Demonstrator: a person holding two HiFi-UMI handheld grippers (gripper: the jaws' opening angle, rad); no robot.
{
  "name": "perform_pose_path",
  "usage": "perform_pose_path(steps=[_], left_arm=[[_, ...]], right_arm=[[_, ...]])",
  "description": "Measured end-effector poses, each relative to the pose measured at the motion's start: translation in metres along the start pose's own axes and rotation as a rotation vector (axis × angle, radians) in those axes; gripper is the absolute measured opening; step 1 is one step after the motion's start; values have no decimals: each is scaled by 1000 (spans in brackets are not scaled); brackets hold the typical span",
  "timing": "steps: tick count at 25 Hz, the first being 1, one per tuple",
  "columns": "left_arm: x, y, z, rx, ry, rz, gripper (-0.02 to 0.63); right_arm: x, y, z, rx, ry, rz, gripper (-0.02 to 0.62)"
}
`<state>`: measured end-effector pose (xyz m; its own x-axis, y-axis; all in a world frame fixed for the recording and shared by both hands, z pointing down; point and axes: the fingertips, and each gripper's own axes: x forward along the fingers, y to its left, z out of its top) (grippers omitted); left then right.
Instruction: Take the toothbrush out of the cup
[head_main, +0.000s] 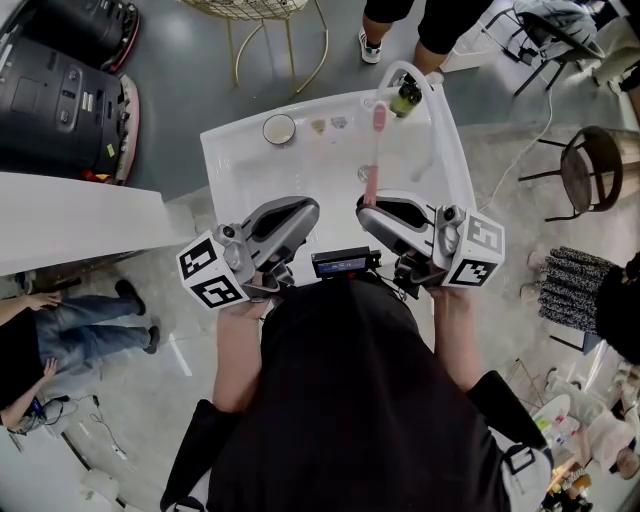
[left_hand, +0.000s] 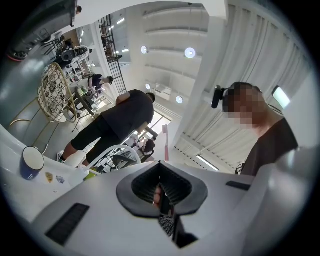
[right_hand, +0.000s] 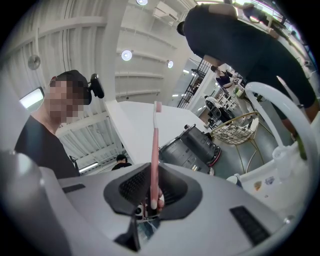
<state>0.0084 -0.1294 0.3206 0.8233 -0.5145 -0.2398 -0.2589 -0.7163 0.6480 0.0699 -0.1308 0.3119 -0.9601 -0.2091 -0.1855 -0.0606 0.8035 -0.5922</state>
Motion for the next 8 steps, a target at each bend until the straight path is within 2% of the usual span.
perform_pose_path(steps=[8], left_arm=[[3,-1,-4,-2,9,-5,8]], right_arm=[[3,3,-2,6,5,23,52]])
